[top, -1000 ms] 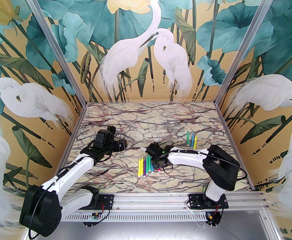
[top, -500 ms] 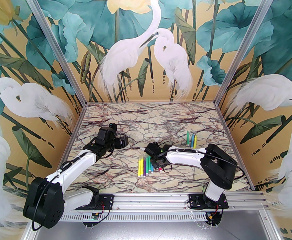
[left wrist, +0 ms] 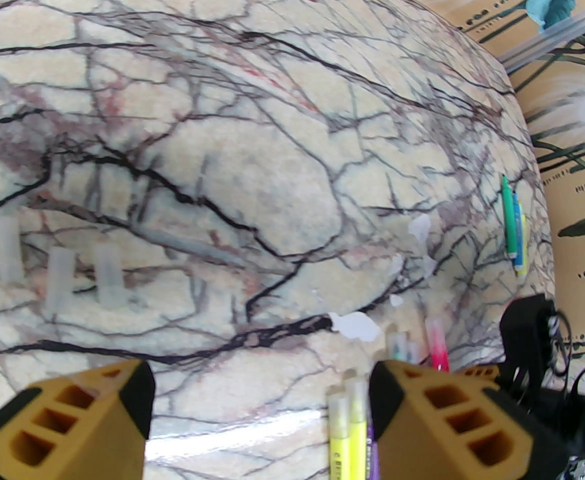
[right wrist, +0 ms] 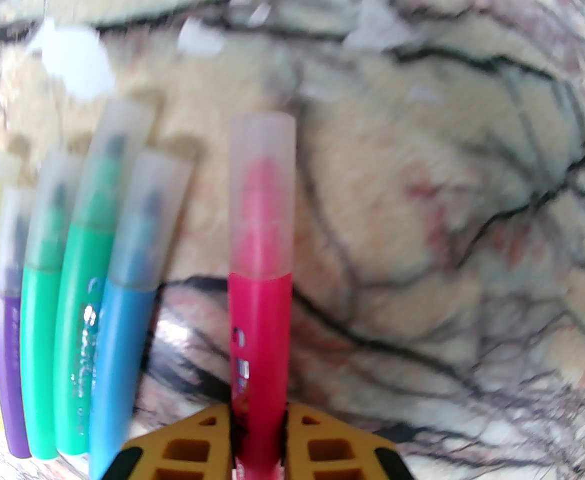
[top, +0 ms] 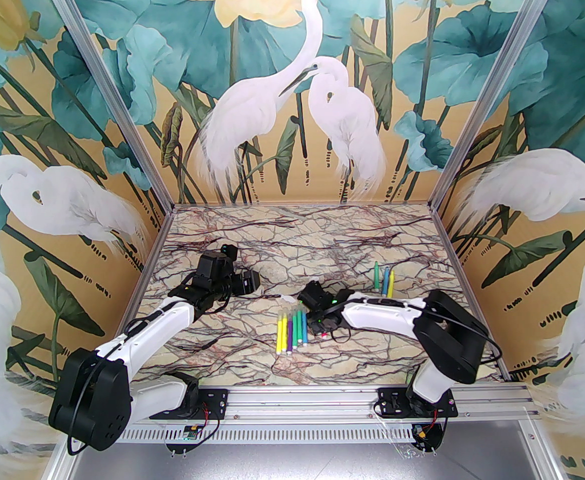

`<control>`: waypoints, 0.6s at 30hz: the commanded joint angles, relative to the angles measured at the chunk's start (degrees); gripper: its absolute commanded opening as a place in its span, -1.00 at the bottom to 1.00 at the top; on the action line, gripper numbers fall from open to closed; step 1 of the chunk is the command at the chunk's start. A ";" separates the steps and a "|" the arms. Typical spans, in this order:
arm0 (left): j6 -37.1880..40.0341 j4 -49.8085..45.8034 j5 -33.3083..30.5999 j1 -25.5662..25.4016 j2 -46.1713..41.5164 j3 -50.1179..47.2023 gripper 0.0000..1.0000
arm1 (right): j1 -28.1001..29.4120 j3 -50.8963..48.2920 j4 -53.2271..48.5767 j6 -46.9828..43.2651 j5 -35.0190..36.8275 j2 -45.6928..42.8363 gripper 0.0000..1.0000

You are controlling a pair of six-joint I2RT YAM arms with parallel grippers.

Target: Open the pen caps

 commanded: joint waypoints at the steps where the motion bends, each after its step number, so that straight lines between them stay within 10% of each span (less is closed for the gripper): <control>1: 0.40 2.15 5.82 0.38 0.80 2.13 0.52 | -0.58 -1.64 5.62 -3.70 -0.06 -5.19 -0.75; 18: -3.23 14.30 27.37 -1.36 2.19 0.71 0.57 | -2.01 -12.24 20.25 -11.08 -8.40 -24.29 -0.73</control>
